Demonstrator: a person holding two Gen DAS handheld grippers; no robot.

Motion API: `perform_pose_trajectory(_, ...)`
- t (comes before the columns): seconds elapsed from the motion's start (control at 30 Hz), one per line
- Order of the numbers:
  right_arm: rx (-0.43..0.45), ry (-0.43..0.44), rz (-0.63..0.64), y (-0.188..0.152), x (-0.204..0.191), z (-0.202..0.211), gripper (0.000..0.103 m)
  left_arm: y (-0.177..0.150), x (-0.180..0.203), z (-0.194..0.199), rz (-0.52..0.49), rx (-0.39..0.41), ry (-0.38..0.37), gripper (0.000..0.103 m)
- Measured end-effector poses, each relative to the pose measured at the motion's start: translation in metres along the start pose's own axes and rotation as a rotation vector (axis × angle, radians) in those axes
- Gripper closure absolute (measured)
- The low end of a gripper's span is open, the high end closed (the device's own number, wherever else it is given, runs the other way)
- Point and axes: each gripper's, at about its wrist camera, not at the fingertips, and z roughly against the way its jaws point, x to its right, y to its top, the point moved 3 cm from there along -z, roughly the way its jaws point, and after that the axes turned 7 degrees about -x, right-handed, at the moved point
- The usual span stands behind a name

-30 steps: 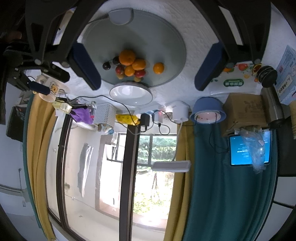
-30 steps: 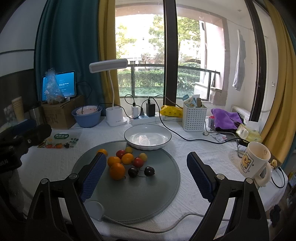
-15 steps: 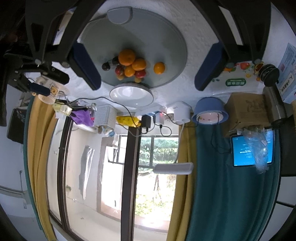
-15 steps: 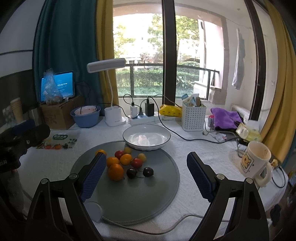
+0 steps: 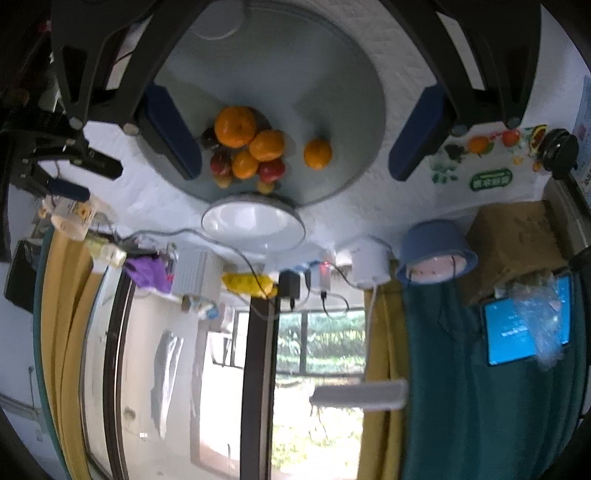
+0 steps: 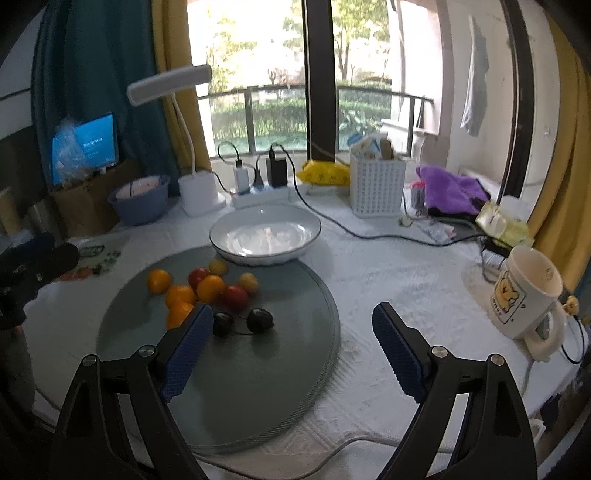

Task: Organize fruits
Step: 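Grasp a dark plum with the right tool while the left tool grasps a large orange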

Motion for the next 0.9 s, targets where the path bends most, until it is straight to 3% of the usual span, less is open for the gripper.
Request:
perform_pose_trajectory(0.23,-0.079,0.027,-0.014,0.002,0.010,-0.034,0.018,-0.007,0.009,-0.041,-0.019,-0.108,-0.024,0.001)
perform_pose_trajectory(0.37,-0.124,0.076,-0.001,-0.001,0.008,-0.052,0.027,-0.015,0.018,-0.060,-0.013,-0.165,-0.039,0.001)
perform_pose_trajectory(0.53,-0.178,0.142,0.015,-0.005,0.003,-0.075,0.029,-0.025,0.029,-0.072,-0.001,-0.221,-0.056,0.001)
perform_pose_trajectory(0.67,-0.214,0.180,0.032,-0.002,0.000,-0.091,0.042,-0.030,0.040,-0.081,-0.006,-0.263,-0.085,0.002)
perform_pose_trajectory(0.77,-0.218,0.202,0.047,0.002,-0.003,-0.096,0.045,-0.033,0.046,-0.089,-0.009,-0.295,-0.101,0.016)
perform_pose_trajectory(0.9,-0.226,0.229,0.057,0.004,-0.006,-0.101,0.057,-0.035,0.049,-0.097,-0.013,-0.330,-0.112,0.030)
